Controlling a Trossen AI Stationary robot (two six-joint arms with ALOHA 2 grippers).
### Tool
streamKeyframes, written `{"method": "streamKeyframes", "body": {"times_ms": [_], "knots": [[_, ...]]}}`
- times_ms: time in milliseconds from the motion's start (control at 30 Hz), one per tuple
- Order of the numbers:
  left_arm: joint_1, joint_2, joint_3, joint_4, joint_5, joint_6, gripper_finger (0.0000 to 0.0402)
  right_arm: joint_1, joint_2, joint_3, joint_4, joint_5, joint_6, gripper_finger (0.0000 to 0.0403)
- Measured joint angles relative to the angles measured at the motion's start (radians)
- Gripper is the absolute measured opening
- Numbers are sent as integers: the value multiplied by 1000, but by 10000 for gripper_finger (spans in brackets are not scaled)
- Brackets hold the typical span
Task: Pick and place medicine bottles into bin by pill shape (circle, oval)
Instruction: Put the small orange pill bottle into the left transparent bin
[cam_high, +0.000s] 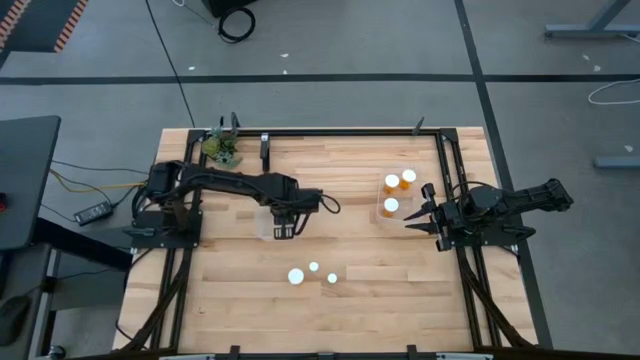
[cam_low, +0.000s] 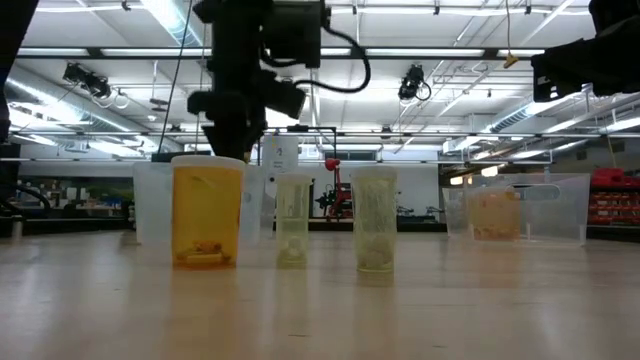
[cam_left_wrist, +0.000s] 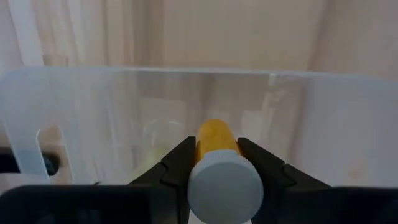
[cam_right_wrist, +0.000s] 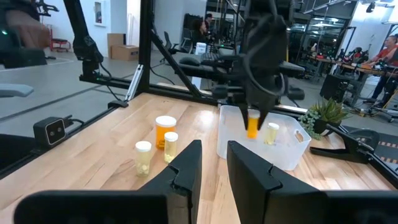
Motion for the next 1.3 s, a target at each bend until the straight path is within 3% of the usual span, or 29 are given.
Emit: {"method": "streamKeyframes", "body": {"times_ms": [533,733,1067,1300], "knots": [[195,0,-158,237,12,77,121,0,0,0,0,0,0,83],[204,0,-170,249,14,73,128,0,0,0,0,0,0,83],[204,0,-170,258,13,72,182,0,0,0,0,0,0,83],[202,0,-168,241,0,72,197,0,0,0,0,0,0,83]]}}
